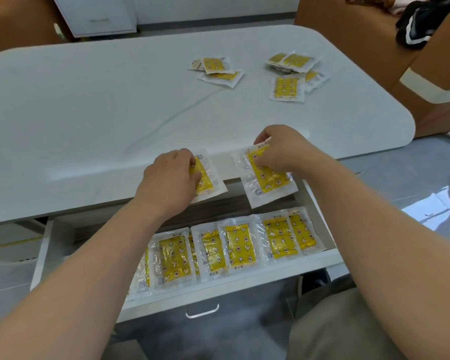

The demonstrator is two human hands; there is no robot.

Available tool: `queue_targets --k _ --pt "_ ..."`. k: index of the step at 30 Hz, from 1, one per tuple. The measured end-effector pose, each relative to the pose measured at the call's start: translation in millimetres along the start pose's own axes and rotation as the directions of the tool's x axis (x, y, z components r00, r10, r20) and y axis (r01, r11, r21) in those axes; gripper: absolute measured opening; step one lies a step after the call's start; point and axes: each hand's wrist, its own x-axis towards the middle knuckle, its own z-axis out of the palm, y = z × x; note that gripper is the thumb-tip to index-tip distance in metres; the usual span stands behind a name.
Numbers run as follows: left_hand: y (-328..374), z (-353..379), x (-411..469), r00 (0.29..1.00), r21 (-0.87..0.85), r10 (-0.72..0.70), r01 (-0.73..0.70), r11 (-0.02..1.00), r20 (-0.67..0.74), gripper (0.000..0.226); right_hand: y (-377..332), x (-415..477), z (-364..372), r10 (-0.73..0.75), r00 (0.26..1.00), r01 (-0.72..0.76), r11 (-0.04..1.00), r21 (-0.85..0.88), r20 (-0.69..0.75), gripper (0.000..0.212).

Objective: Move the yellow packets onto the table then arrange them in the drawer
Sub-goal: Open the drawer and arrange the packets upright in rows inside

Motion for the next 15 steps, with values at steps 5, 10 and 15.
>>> queue_targets --k 5,10,15 --pt "0.9 -3.4 5.0 0.997 -0.029 -0.063 0.064 0.998 0.04 0.059 0.4 -10.3 -13.9 -0.047 0.973 0.062 0.996 -0.062 0.225 0.032" --pt "5.4 -4.5 8.9 0.995 -0.005 -0.072 0.072 0.997 0.07 0.063 5.3 -13.6 -9.4 -0.009 0.871 0.1 0.982 -0.159 0.492 0.029" --pt "8.3 -7.6 9.9 0.992 -0.108 -0.11 0.115 0.987 0.054 0.065 18.5 -11.7 3.7 0.008 0.827 0.18 0.944 -0.277 0.562 0.017"
